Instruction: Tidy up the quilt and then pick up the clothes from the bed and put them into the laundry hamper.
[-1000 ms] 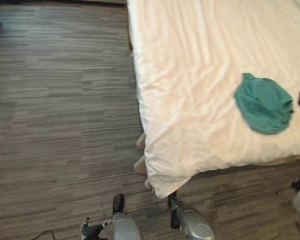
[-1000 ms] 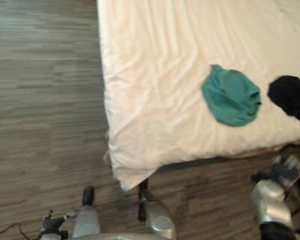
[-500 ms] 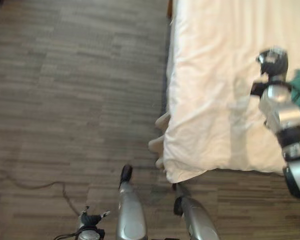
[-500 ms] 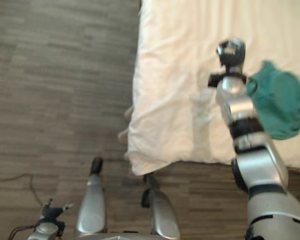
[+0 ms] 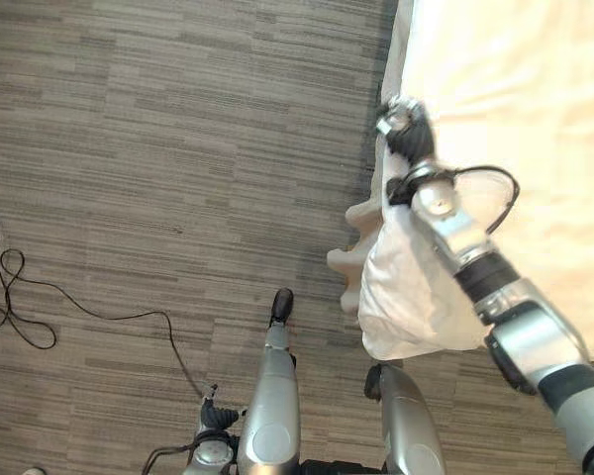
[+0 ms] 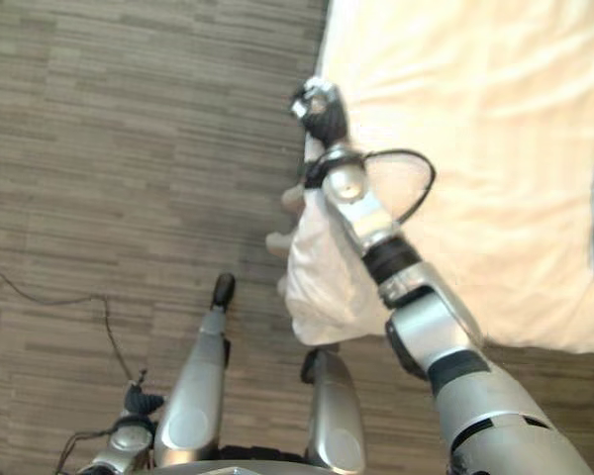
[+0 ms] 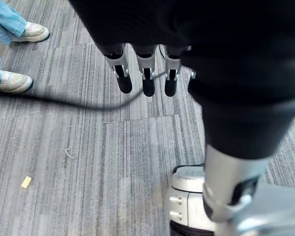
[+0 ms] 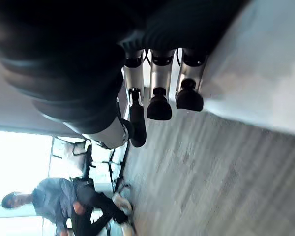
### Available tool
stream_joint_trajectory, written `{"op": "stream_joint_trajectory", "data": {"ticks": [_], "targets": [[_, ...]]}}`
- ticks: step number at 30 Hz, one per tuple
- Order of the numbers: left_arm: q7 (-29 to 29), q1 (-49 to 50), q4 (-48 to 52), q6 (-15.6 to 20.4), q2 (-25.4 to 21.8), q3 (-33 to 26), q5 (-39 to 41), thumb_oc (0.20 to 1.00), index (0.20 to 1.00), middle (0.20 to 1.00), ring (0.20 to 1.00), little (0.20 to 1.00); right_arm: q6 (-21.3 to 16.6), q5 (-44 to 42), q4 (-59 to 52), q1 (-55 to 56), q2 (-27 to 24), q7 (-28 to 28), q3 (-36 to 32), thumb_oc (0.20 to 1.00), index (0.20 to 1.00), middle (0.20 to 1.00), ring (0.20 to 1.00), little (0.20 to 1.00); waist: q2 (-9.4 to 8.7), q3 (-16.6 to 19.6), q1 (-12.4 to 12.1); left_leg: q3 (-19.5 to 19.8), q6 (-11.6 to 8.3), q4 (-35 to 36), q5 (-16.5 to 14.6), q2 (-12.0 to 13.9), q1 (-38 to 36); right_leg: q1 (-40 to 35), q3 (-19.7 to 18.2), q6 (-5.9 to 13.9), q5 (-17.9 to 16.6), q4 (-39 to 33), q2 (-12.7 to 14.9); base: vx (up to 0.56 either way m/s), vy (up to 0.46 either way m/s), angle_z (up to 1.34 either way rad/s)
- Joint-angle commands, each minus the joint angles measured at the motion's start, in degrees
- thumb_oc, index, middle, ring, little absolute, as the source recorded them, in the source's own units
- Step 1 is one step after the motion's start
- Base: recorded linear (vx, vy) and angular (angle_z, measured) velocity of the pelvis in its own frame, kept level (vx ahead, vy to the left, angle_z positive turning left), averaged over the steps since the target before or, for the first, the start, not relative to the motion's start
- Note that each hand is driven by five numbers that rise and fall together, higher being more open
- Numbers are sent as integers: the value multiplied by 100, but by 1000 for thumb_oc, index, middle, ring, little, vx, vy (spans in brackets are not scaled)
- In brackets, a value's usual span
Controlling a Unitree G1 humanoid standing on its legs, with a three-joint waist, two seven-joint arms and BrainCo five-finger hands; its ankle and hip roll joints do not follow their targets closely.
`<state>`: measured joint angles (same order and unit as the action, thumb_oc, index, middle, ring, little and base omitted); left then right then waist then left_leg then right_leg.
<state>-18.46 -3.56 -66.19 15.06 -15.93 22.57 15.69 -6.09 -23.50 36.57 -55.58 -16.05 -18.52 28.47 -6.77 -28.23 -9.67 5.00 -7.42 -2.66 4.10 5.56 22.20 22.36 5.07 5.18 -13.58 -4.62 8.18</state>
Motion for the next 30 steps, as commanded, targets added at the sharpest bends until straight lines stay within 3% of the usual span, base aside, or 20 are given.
{"op": "stream_joint_trajectory", "data": {"ticks": [1,3,5,9,11,13,14,16,20,21,24,27,30], "targets": [[-125,-53,-160,128,244,97,204,1000,1000,1000,1000,1000,-261,132,-334,630,216,281,406,200,200,200,200,200,229,-59,37,14,110,359,160,148,-19,-767,150,277,757,-38,139,-19,14,3],[-191,-57,-192,68,271,80,229,1000,1000,1000,1000,1000,-269,158,-659,930,505,234,669,200,200,200,200,200,201,1,90,-44,114,406,158,159,-126,-807,119,265,755,-38,123,0,0,0],[-312,-79,-233,-86,332,19,141,1000,1000,1000,1000,1000,-479,325,-1103,1406,969,-232,1049,200,200,200,200,200,145,144,166,-171,127,508,135,190,-361,-916,55,262,747,-38,105,0,0,0],[-287,-10,-324,-133,332,-84,26,1000,1000,1000,1000,1000,-745,528,-1529,1666,1003,-615,939,200,200,200,200,200,89,347,256,-276,128,532,85,236,-581,-1058,-18,301,728,-38,108,66,-48,0],[-245,113,-434,-184,312,-215,-164,1000,1000,1000,1000,1000,-741,633,-1959,1763,720,-682,583,200,200,200,200,200,41,522,351,-372,127,514,33,291,-755,-1177,-115,342,707,-38,96,163,-85,-7],[-214,212,-515,-324,297,-292,-381,1000,1000,1000,1000,1000,-478,713,-2350,1771,428,-695,285,200,200,200,200,200,12,648,428,-449,120,489,-12,337,-886,-1266,-204,364,697,-38,75,173,-76,-10],[-202,280,-557,-473,272,-328,-484,1000,1000,1000,1000,1000,-149,788,-2638,1765,173,-735,57,200,200,200,200,200,-6,740,482,-498,121,462,-53,362,-988,-1342,-275,382,694,-38,57,149,-67,-14],[-209,303,-567,-551,254,-335,-524,1000,1000,1000,1000,1000,6,783,-2708,1750,41,-747,-50,200,200,200,200,200,-15,770,497,-515,123,446,-73,370,-1040,-1382,-304,390,689,-38,49,106,-63,-24],[-266,319,-502,-866,-36,-312,-737,1000,1000,1000,1000,1000,621,503,-2246,1708,-532,-681,-442,200,200,200,200,200,-88,795,479,-489,113,192,-181,451,-1078,-1549,-317,416,670,-38,7,195,-231,-25],[-255,299,-489,-875,-61,-314,-730,1000,1000,1000,1000,1000,609,485,-2157,1704,-547,-659,-453,200,200,200,200,200,-87,775,475,-471,115,158,-188,450,-1050,-1546,-313,415,668,-38,6,82,-258,-9],[-130,13,-390,-915,-247,-202,-449,1000,1000,1000,1000,1000,791,237,-1113,1446,-707,-589,-454,200,200,200,200,200,29,522,433,-288,125,-42,-202,403,-702,-1396,-270,396,706,-15,27,-71,-119,-2],[11,-235,-402,-741,-124,-39,-19,1000,1000,1000,1000,1000,715,162,208,1192,-865,-568,-363,200,200,200,200,200,365,186,443,-107,119,-150,-125,253,-242,-961,-215,345,793,139,138,-210,102,1],[35,-271,-424,-592,64,3,76,1000,1000,1000,1000,1000,547,-110,672,1368,-872,-720,-365,200,200,200,200,200,537,6,509,-83,113,-160,-71,163,-57,-698,-208,322,813,233,212,-223,173,5]]}}
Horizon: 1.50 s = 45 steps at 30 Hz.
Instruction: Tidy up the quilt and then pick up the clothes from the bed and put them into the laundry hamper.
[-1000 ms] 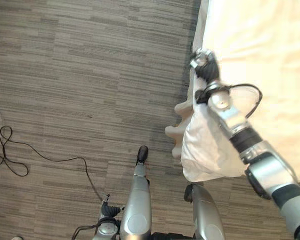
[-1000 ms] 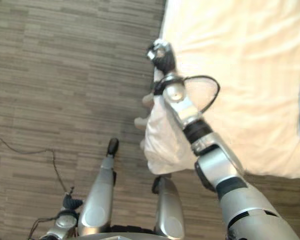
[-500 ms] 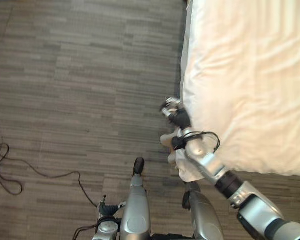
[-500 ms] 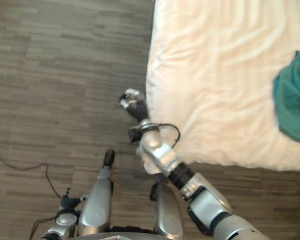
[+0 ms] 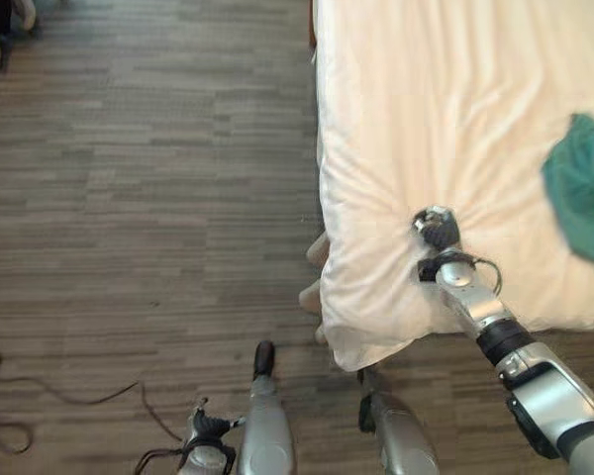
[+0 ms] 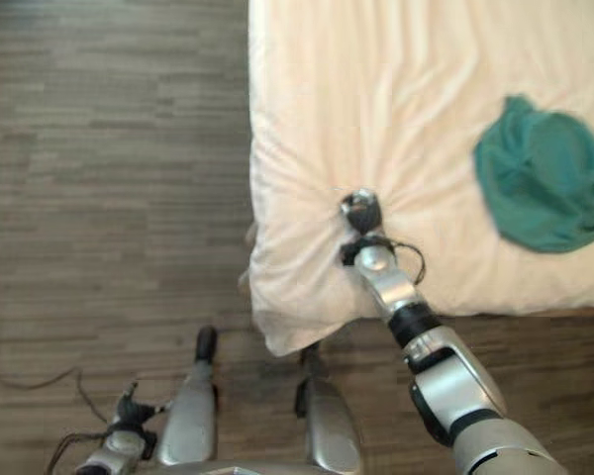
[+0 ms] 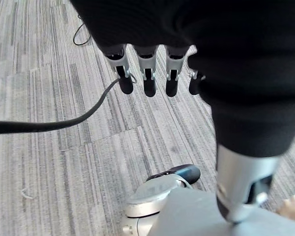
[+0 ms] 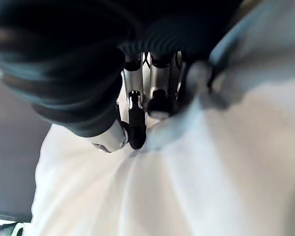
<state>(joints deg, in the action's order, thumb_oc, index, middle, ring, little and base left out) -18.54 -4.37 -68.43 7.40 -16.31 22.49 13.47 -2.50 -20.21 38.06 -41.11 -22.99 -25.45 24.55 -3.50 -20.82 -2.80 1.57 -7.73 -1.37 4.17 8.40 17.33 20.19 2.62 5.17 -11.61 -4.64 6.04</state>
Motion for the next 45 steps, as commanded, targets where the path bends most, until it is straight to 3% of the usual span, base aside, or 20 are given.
{"op": "stream_joint_trajectory", "data": {"ticks": [1,3,7,11,16,19,21,22,23,24,28,32,35,36,38,42,45], "targets": [[2,-166,-223,267,223,56,332,1000,1000,1000,1000,1000,106,-547,628,153,-169,-54,-64,200,200,200,200,200,261,-790,-116,253,139,-266,-41,-151,499,-352,36,304,613,278,463,-134,150,-8],[-37,-125,-234,328,285,74,351,1000,1000,1000,1000,1000,87,-600,615,345,-173,-64,-142,200,200,200,200,200,277,-805,-77,243,138,-252,-32,-160,509,-311,32,292,616,298,472,-104,152,-12],[-224,56,-210,474,477,13,372,1000,1000,1000,1000,1000,-169,-452,548,1829,-9,-105,-520,200,200,200,200,200,245,-754,192,87,164,-96,-47,-185,347,-297,-36,290,580,286,482,-80,122,-7],[-388,182,-258,454,410,-88,92,1000,1000,1000,1000,1000,-724,-531,1110,3149,181,178,-980,200,200,200,200,200,2,-418,441,-189,204,19,-166,-133,-45,-614,-144,372,461,102,427,-45,30,16],[-385,259,-429,386,323,-355,-192,1000,1000,1000,1000,1000,-903,-618,1806,3765,520,622,-1362,200,200,200,200,200,-305,55,550,-409,297,102,-295,-117,-526,-969,-357,501,301,-36,316,17,-1,-7],[-396,303,-548,352,308,-586,-187,1000,1000,1000,1000,1000,-664,-211,2297,4111,774,697,-1473,200,200,200,200,200,-415,458,569,-518,364,247,-336,-133,-1013,-1286,-423,580,227,-36,256,76,27,-22],[-351,309,-581,357,304,-644,-164,1000,1000,1000,1000,1000,-491,-18,2401,4163,817,678,-1448,200,200,200,200,200,-412,532,567,-539,378,302,-342,-143,-1154,-1382,-425,592,228,-36,250,83,58,-23],[-264,320,-586,397,328,-719,-129,1000,1000,1000,1000,1000,160,312,2630,4240,888,635,-1380,200,200,200,200,200,-354,655,558,-513,406,405,-350,-178,-1393,-1563,-430,599,247,-36,248,81,86,-8],[-257,322,-582,379,336,-717,-125,1000,1000,1000,1000,1000,241,307,2640,4245,890,641,-1373,200,200,200,200,200,-346,651,557,-508,408,418,-349,-180,-1423,-1587,-431,599,251,-36,247,178,237,-7],[-260,370,-453,183,514,-653,-343,1000,1000,1000,1000,1000,1258,-15,3027,4328,972,668,-1445,1000,1000,1000,1000,1000,-153,801,541,-353,411,505,-360,-252,-1702,-1847,-464,588,325,-36,259,129,170,-2],[-211,405,-409,-175,575,-500,-957,1000,1000,1000,1000,1000,1516,-226,3395,4413,1023,732,-1702,1000,1000,1000,1000,1000,17,971,633,-280,430,437,-488,-338,-1899,-2044,-648,619,416,7,331,150,115,0],[-97,507,-366,-536,597,-427,-1268,1000,1000,1000,1000,1000,1576,-211,3374,4474,1018,763,-1734,1000,1000,1000,1000,1000,105,1076,808,-575,441,393,-655,-376,-2072,-2081,-658,709,449,-22,454,83,-8,-27],[-159,604,-342,-750,625,-524,-1052,1000,1000,1000,1000,1000,1589,305,3312,4472,1009,741,-1681,1000,1000,1000,1000,1000,150,1033,873,-1225,442,175,-770,-273,-2085,-1802,-32,838,494,338,693,-17,-83,-129],[-245,652,-303,-878,647,-550,-827,1000,1000,1000,1000,1000,1606,533,3360,4426,989,790,-1647,1000,1000,1000,1000,1000,172,937,887,-1705,444,-7,-802,-143,-2053,-1488,519,899,491,673,837,-48,-189,-200],[-313,686,-237,-1006,617,-544,-628,1000,1000,1000,1000,1000,1624,735,3411,4389,974,847,-1676,1000,1000,1000,1000,1000,189,828,944,-2220,416,-116,-801,27,-2064,-1188,979,944,442,904,949,3,-226,-235],[-282,626,-155,-1216,540,-535,-162,1000,1000,1000,1000,1000,1502,986,3550,4374,908,946,-1742,1000,1000,1000,1000,1000,242,697,1055,-2609,278,-390,-972,246,-2173,-1074,1319,974,466,1033,945,153,-164,-186],[-253,515,-78,-1302,486,-538,287,1000,1000,1000,1000,1000,1530,1003,3662,4455,826,1079,-1940,1000,1000,1000,1000,1000,287,651,1303,-2644,151,-940,-1202,497,-2264,-952,1075,815,550,1169,770,281,-242,-156]]}}
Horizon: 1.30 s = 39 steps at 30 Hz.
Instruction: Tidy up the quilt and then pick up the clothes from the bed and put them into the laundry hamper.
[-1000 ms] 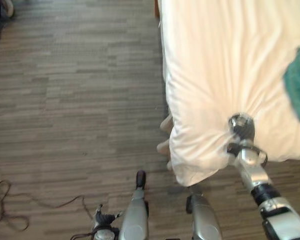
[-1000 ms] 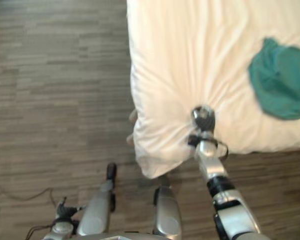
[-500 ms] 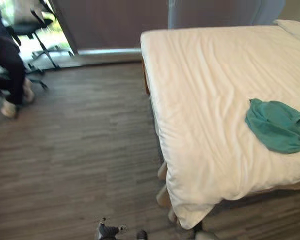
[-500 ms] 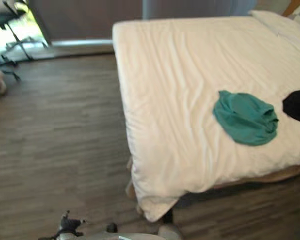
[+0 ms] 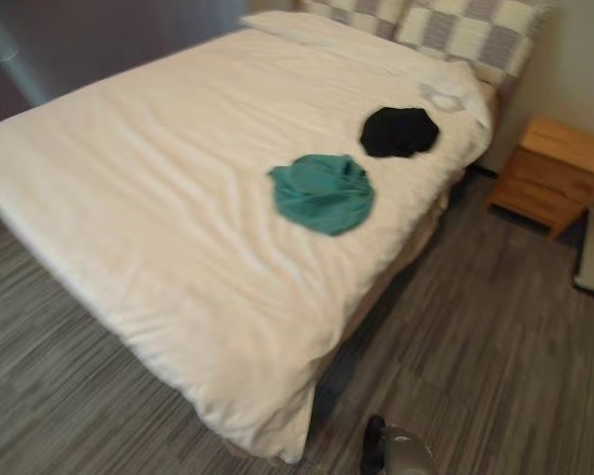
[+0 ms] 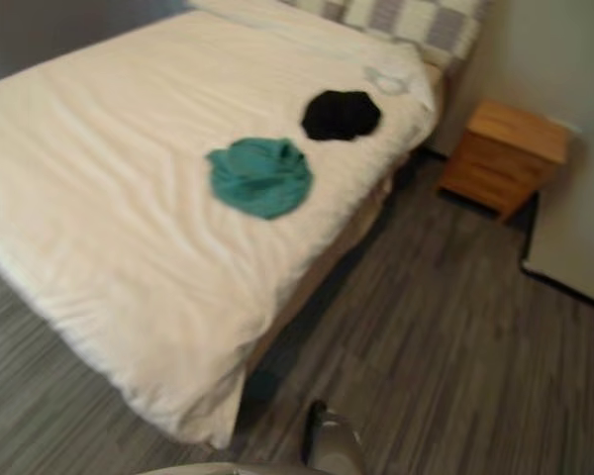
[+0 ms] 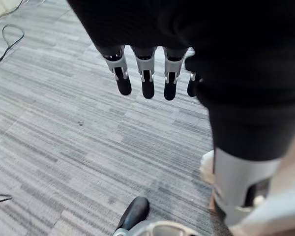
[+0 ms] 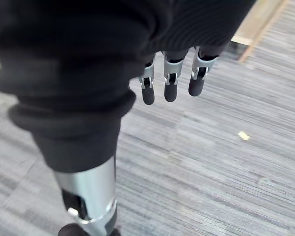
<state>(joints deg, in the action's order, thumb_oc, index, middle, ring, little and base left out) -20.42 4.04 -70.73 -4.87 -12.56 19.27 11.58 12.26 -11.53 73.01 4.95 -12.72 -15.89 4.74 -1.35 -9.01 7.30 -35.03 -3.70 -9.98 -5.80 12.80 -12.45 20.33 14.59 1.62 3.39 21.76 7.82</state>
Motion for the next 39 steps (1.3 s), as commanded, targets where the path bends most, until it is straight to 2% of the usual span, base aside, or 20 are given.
{"op": "stream_joint_trajectory", "data": {"ticks": [1,2,3,4,5,6,7,9,10,11,12,14,17,19,22,25,28,36,37,39], "targets": [[18,-382,186,-85,114,-215,540,1000,1000,1000,1000,1000,3,148,205,-132,-188,127,8,1000,1000,1000,1000,1000,104,-533,375,1127,-313,-390,-229,214,703,-966,-296,1020,-860,-1384,460,276,-212,-145],[46,-400,191,-97,126,-216,565,1000,1000,1000,1000,1000,-30,139,213,-131,-188,113,5,1000,1000,1000,1000,1000,124,-530,390,1196,-343,-532,-177,277,712,-976,-342,954,-815,-1352,404,317,-206,-114],[76,-435,177,-102,186,-231,610,1000,1000,1000,1000,1000,-126,101,211,-149,-201,69,4,1000,1000,1000,1000,1000,193,-515,393,1426,-422,-890,69,413,771,-1025,-423,781,-701,-1308,253,252,-131,-49],[79,-442,164,-101,220,-246,651,1000,1000,1000,1000,1000,-161,85,201,-170,-219,49,16,1000,1000,1000,1000,1000,220,-508,376,1567,-453,-1093,236,442,832,-1070,-460,700,-651,-1313,180,289,-180,-61],[93,-437,132,-69,295,-297,753,1000,1000,1000,1000,1000,-210,56,156,-237,-285,22,79,1000,1000,1000,1000,1000,215,-485,315,1913,-428,-1527,666,363,1097,-1163,-543,477,-645,-1388,50,230,-127,-81],[120,-414,116,-28,343,-325,794,1000,1000,1000,1000,1000,-234,73,123,-290,-342,12,115,1000,1000,1000,1000,1000,210,-481,240,2269,-414,-1944,830,222,1330,-1285,-638,368,-615,-1446,-22,242,-106,-116],[155,-392,111,8,398,-343,809,1000,1000,1000,1000,1000,-262,95,88,-355,-414,3,155,1000,1000,1000,1000,1000,186,-491,122,2792,-337,-2459,943,-106,1796,-1442,-777,269,-623,-1534,-68,227,-1,-121],[238,-358,122,58,499,-335,838,1000,1000,1000,1000,1000,-330,181,44,-503,-563,34,232,1000,1000,1000,1000,1000,210,-590,-193,3684,-31,-2753,917,-1228,2615,-1770,-1210,233,-684,-1775,-183,200,92,-68],[263,-348,132,65,510,-338,844,1000,1000,1000,1000,1000,-347,191,43,-537,-582,42,250,1000,1000,1000,1000,1000,207,-589,-249,3792,18,-2670,935,-1450,2714,-1808,-1313,240,-699,-1833,-202,182,167,-111],[280,-324,162,88,524,-312,789,1000,1000,1000,1000,1000,-420,130,29,-658,-658,80,333,1000,1000,1000,1000,1000,224,-647,-420,3938,140,-2214,878,-1769,2750,-1955,-1567,274,-723,-1986,-300,142,215,-112],[258,-335,157,119,480,-293,822,1000,1000,1000,1000,1000,-457,81,18,-744,-716,119,401,1000,1000,1000,1000,1000,252,-625,-489,3955,184,-1153,860,-1728,2565,-2049,-1601,321,-699,-2133,-357,145,261,-126],[338,-377,144,85,350,-282,967,1000,1000,1000,1000,1000,-639,55,1,-849,-816,216,478,1000,1000,1000,1000,1000,247,-603,-577,4214,179,85,811,-1761,2311,-2205,-1675,396,-761,-2416,-373,79,219,-29],[627,-460,103,104,275,-332,655,1000,1000,1000,1000,1000,-609,-12,-33,-896,-821,213,520,1000,1000,1000,1000,1000,314,-498,-571,4261,163,721,853,-1717,1932,-2120,-1590,485,-859,-2617,-410,33,138,-44],[441,-554,125,90,237,-253,891,1000,1000,1000,1000,1000,-540,-132,-17,-842,-792,409,521,1000,1000,1000,1000,1000,352,-357,-505,4177,170,1168,895,-1635,1573,-2030,-1451,524,-876,-2676,-502,31,48,-54],[310,-665,131,95,163,-331,1041,1000,1000,1000,1000,1000,-517,92,5,-715,-576,517,624,1000,1000,1000,1000,1000,305,-251,-470,4129,232,1356,903,-1627,1414,-2017,-1425,556,-897,-2676,-545,29,-46,3],[345,-787,107,186,159,-281,701,1000,1000,1000,1000,1000,-663,-96,55,-631,-360,537,748,1000,1000,1000,1000,1000,260,-162,-460,4072,312,1489,903,-1607,1300,-2032,-1316,573,-875,-2617,-569,12,-60,17],[318,-845,106,209,202,-134,332,1000,1000,1000,1000,1000,-718,-47,24,-655,-302,525,788,1000,1000,1000,1000,1000,235,-116,-442,3960,332,1498,839,-1588,1242,-2087,-1244,589,-860,-2641,-577,12,-23,4],[159,-729,142,169,224,56,244,1000,1000,1000,1000,1000,-653,-149,-70,-721,-223,348,942,1000,1000,1000,1000,1000,170,-6,-501,3783,351,1498,676,-1519,1026,-2324,-1189,597,-744,-2676,-584,39,-46,-8],[-264,-589,-529,1063,452,-673,357,1000,1000,1000,1000,1000,-1008,-716,-8,-741,-79,431,642,1000,1000,1000,1000,1000,-42,-16,-608,3809,221,1285,621,-1407,1481,-2081,-1251,458,-625,-2641,-635,19,-19,-5],[-291,-649,-488,1056,421,-636,195,1000,1000,1000,1000,1000,-1060,-495,-30,-713,-35,412,670,1000,1000,1000,1000,1000,-38,27,-584,3819,234,1420,639,-1419,1376,-2104,-1277,472,-631,-2645,-650,35,3,-5]]}}
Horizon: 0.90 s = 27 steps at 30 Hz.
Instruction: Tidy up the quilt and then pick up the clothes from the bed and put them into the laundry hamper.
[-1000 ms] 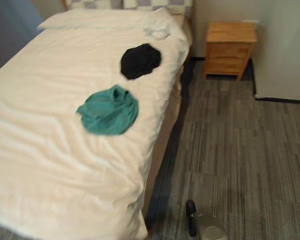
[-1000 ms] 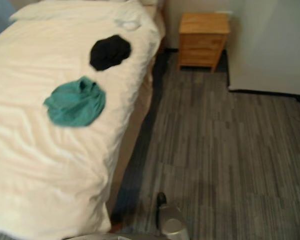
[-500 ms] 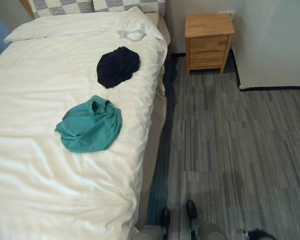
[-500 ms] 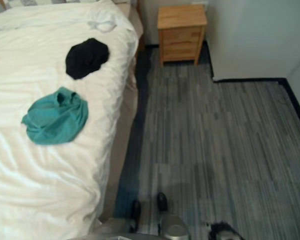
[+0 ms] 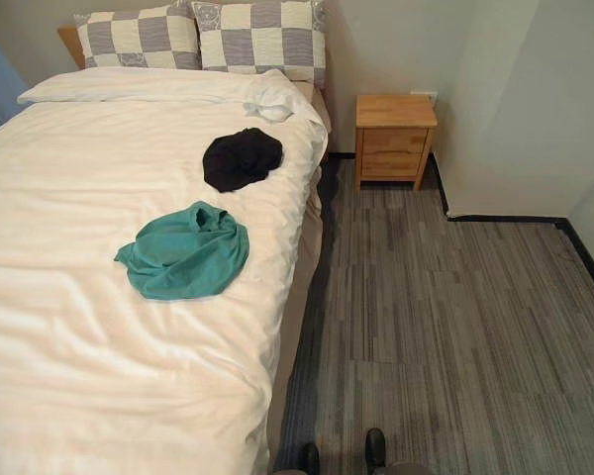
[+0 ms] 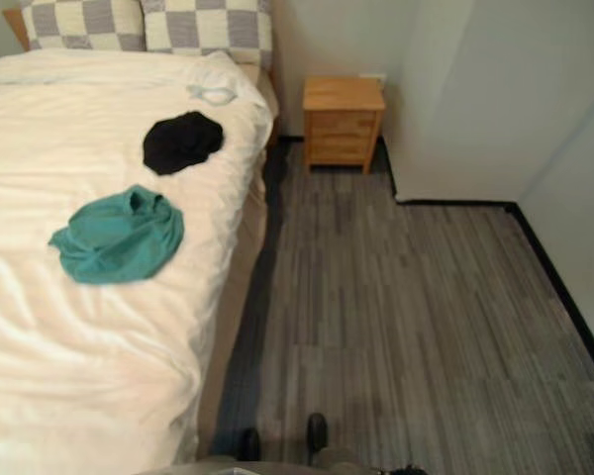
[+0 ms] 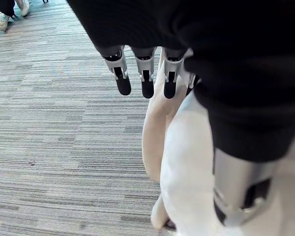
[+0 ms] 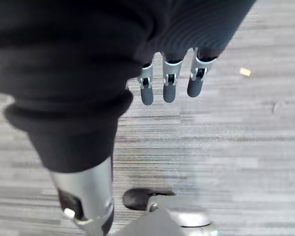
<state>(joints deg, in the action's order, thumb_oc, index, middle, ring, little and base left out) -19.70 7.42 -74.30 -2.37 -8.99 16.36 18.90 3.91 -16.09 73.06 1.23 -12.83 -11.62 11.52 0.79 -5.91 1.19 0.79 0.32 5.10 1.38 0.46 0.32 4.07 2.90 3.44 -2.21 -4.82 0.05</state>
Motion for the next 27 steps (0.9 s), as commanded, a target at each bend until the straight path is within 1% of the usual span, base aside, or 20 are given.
{"op": "stream_joint_trajectory", "data": {"ticks": [1,2,5,7,8,9,10,11,13,14,15,16,18,19,20,22,24,25,26,27], "targets": [[-361,-1041,-95,699,52,-291,-502,1000,1000,1000,1000,1000,-172,-199,-100,-315,18,-83,75,1000,1000,1000,1000,1000,-254,-238,63,238,-153,-28,-84,-212,20,-501,-136,303,-69,19,114,64,13,-3],[-377,-1051,-89,688,54,-275,-494,1000,1000,1000,1000,1000,-148,-286,-120,-310,27,-103,94,1000,1000,1000,1000,1000,-256,-227,72,241,-147,-20,-87,-221,4,-506,-149,304,-67,24,111,94,51,1],[-301,-1020,-200,698,74,-362,-264,1000,1000,1000,1000,1000,-152,-263,-124,-304,42,-175,46,1000,1000,1000,1000,1000,-259,-208,58,148,-113,-118,-179,-211,-96,-561,-96,352,37,249,268,117,62,-3],[-294,-997,-303,651,60,-543,-256,1000,1000,1000,1000,1000,-134,-398,-164,-362,54,-185,32,1000,1000,1000,1000,1000,-274,-376,-12,57,92,-556,-355,-230,71,-328,29,369,319,1249,507,125,20,-27],[-298,-996,-311,639,49,-559,-294,1000,1000,1000,1000,1000,-120,-442,-175,-367,55,-185,22,1000,1000,1000,1000,1000,-261,-415,-7,64,129,-602,-367,-221,87,-233,28,367,348,1464,529,74,0,-68],[-309,-981,-354,623,0,-563,-389,1000,1000,1000,1000,1000,-94,-500,-193,-364,65,-151,-32,1000,1000,1000,1000,1000,-187,-597,65,69,273,-697,-401,-175,87,273,-16,413,237,2520,590,77,-11,-81],[-323,-974,-380,619,-26,-553,-387,1000,1000,1000,1000,1000,-78,-492,-189,-349,69,-124,-68,1000,1000,1000,1000,1000,-160,-694,104,50,325,-729,-428,-166,65,493,-23,425,140,2856,634,218,-142,-73],[-322,-959,-418,611,-96,-520,-290,1000,1000,1000,1000,1000,-37,-403,-124,-296,84,-63,-118,1000,1000,1000,1000,1000,-177,-823,142,-10,327,-853,-513,-214,62,660,32,443,-37,2649,802,235,-230,-18],[-300,-959,-407,606,-143,-528,-257,1000,1000,1000,1000,1000,-27,-413,-69,-278,124,-58,-127,1000,1000,1000,1000,1000,-197,-883,134,-35,283,-925,-575,-220,76,622,93,480,-192,2211,920,224,-295,9],[-311,-994,-392,566,-188,-524,-214,1000,1000,1000,1000,1000,-4,-439,-8,-279,146,-30,-144,1000,1000,1000,1000,1000,-226,-959,150,-44,231,-949,-648,-212,69,657,91,538,-484,1631,1034,249,-338,0],[-337,-1018,-384,512,-209,-512,-188,1000,1000,1000,1000,1000,24,-438,50,-301,162,-7,-168,1000,1000,1000,1000,1000,-226,-999,188,-24,215,-926,-668,-203,50,792,20,568,-666,1394,1069,417,-440,-14],[-381,-1027,-405,430,-228,-476,-151,1000,1000,1000,1000,1000,92,-431,119,-301,193,-4,-207,1000,1000,1000,1000,1000,-180,-1068,297,32,172,-888,-722,-131,-61,970,-183,606,-793,879,1039,421,-329,-23],[-424,-921,-454,367,-217,-493,-156,1000,1000,1000,1000,1000,179,-329,192,-245,242,27,-294,1000,1000,1000,1000,1000,-167,-1083,375,-7,123,-964,-825,-37,-184,1051,-261,653,-788,721,985,601,-354,-31],[-500,-783,-464,358,-182,-568,-103,1000,1000,1000,1000,1000,279,-142,200,-127,256,96,-322,1000,1000,1000,1000,1000,-250,-1031,433,-19,76,-1218,-1069,4,-243,858,-374,768,-794,563,972,759,-424,-30],[-490,-732,-440,385,-173,-592,-53,1000,1000,1000,1000,1000,334,15,202,-61,266,143,-312,1000,1000,1000,1000,1000,-281,-987,482,8,68,-1293,-1178,29,-337,828,-489,760,-788,611,943,768,-400,-14],[-419,-621,-180,369,-60,-516,-15,1000,1000,1000,1000,1000,302,137,127,75,211,54,-313,1000,1000,1000,1000,1000,-263,-937,549,22,-18,-1513,-1385,183,-574,665,-491,649,-670,824,877,555,-254,51],[-406,-567,-32,453,11,-461,39,1000,1000,1000,1000,1000,192,148,102,114,169,74,-329,1000,1000,1000,1000,1000,-250,-899,554,27,-112,-1827,-1371,283,-573,578,-455,564,-568,882,832,378,-203,24],[-467,-506,165,469,121,-432,108,1000,1000,1000,1000,1000,19,198,94,138,78,103,-400,1000,1000,1000,1000,1000,-204,-856,533,47,-204,-2511,-866,412,-342,441,-376,449,-444,882,735,385,-226,-47],[-461,-491,240,456,164,-462,172,1000,1000,1000,1000,1000,-107,284,83,138,1,102,-409,1000,1000,1000,1000,1000,-173,-836,530,-44,-256,-3058,-425,493,-94,332,-281,346,-362,884,657,408,-253,-39],[-441,-484,279,445,179,-464,178,1000,1000,1000,1000,1000,-157,306,71,130,-46,106,-408,1000,1000,1000,1000,1000,-175,-834,519,-81,-289,-3453,-193,549,149,249,-201,259,-310,886,634,262,-179,-1]]}}
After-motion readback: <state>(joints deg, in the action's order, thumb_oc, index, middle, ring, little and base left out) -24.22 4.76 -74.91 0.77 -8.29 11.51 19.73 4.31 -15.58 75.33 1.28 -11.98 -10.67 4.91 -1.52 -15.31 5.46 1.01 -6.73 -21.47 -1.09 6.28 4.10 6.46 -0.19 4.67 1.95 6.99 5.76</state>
